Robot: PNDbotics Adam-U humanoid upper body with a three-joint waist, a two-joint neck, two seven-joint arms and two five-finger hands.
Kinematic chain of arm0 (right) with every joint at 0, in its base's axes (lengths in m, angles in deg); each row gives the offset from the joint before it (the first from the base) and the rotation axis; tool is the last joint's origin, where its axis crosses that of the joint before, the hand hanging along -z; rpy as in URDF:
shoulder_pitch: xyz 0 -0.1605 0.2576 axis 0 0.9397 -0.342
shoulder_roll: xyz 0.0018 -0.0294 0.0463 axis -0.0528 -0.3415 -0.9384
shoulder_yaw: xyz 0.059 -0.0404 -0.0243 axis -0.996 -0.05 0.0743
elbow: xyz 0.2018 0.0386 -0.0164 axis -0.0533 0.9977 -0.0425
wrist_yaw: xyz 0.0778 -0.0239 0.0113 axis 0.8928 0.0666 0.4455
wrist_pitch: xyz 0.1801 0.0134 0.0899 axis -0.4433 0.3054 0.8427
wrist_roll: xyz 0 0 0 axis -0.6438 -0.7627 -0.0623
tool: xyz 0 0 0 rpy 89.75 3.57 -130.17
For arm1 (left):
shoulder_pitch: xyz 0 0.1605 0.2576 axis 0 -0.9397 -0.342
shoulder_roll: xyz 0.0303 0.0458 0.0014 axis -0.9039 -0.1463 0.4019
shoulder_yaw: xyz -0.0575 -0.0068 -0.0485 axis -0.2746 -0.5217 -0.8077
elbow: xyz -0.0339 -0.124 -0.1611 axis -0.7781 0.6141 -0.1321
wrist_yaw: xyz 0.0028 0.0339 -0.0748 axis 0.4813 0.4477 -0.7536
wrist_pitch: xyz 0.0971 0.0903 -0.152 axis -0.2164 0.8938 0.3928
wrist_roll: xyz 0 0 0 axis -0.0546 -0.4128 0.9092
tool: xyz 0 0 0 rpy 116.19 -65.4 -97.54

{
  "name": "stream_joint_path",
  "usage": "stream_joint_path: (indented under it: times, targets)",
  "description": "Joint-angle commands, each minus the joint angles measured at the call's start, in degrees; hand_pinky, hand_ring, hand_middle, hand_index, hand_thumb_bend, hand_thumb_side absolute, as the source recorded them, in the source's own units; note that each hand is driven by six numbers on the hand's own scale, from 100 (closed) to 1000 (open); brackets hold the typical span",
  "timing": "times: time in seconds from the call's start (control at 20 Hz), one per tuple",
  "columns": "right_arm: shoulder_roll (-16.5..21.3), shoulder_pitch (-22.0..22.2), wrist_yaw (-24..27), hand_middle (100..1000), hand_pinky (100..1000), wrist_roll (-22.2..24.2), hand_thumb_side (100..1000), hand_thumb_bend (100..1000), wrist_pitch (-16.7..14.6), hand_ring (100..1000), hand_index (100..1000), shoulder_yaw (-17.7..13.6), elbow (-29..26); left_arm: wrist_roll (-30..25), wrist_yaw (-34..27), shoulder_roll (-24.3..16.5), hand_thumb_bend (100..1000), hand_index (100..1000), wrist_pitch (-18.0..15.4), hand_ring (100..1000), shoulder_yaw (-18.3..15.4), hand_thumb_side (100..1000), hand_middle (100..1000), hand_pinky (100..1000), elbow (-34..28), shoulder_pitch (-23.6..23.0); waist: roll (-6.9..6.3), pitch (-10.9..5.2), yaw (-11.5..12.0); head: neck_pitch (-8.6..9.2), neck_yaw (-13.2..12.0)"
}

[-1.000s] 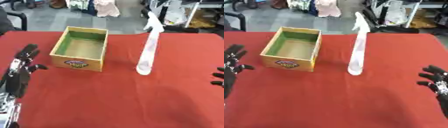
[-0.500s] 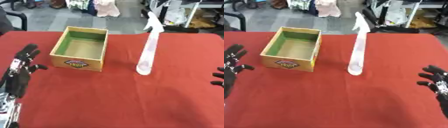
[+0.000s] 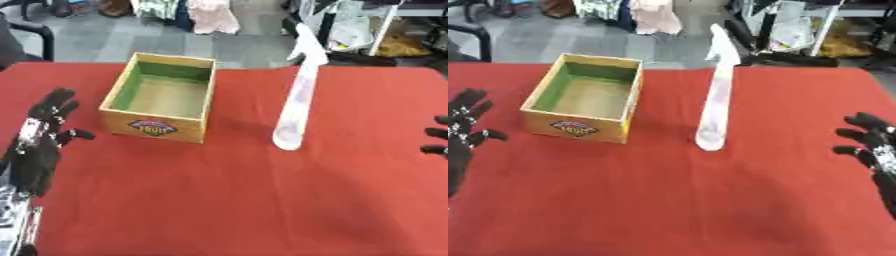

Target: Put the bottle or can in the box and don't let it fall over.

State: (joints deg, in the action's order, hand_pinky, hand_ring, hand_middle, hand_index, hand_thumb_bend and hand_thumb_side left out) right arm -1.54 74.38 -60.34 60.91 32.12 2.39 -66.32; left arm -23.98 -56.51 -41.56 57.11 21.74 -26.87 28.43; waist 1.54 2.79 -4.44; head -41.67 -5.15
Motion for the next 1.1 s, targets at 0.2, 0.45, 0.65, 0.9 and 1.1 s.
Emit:
stream_joint_path:
  times: [0.2, 0.45, 0.65, 0.9, 1.1]
  targets:
    - [7.6, -6.7, -1.4, 884, 712, -1.4, 470, 100, -5.8, 865, 890, 3.6, 6.4, -0.8, 0.2, -0.7, 172, 1000, 0.0, 1000, 0.5, 959, 967, 591, -1.2, 0.3, 0.16, -0.72, 0.6, 0.04, 0.8]
    - [9.5, -13.2, -3.2, 922, 725, -2.4, 498, 100, -9.1, 896, 899, 6.0, 13.7, -1.3, 0.5, -0.6, 172, 1000, 0.1, 1000, 0.8, 961, 968, 591, -1.0, 0.4, 0.20, -0.61, 1.4, 0.08, 1.6]
    - [8.6, -17.6, -4.5, 970, 749, -3.9, 524, 100, -9.6, 936, 909, 6.4, 18.7, -1.6, 0.6, -0.6, 171, 1000, 0.1, 1000, 1.0, 965, 968, 591, -0.8, 0.4, 0.22, -0.53, 1.8, 0.14, 2.2]
    - [6.7, -22.8, -7.7, 1000, 792, -7.7, 535, 100, -8.9, 975, 922, 6.0, 25.2, -2.1, 0.7, -0.6, 171, 1000, 0.1, 1000, 1.3, 967, 968, 591, -0.7, 0.5, 0.18, -0.57, 2.4, 0.07, 2.9]
    - [5.5, -25.9, -10.1, 1000, 796, -11.3, 548, 100, -7.7, 977, 930, 6.2, 29.2, -2.4, 0.6, -0.5, 169, 1000, 0.0, 1000, 1.6, 966, 969, 591, -0.6, 0.4, -0.16, -0.65, 2.9, -0.08, 3.5]
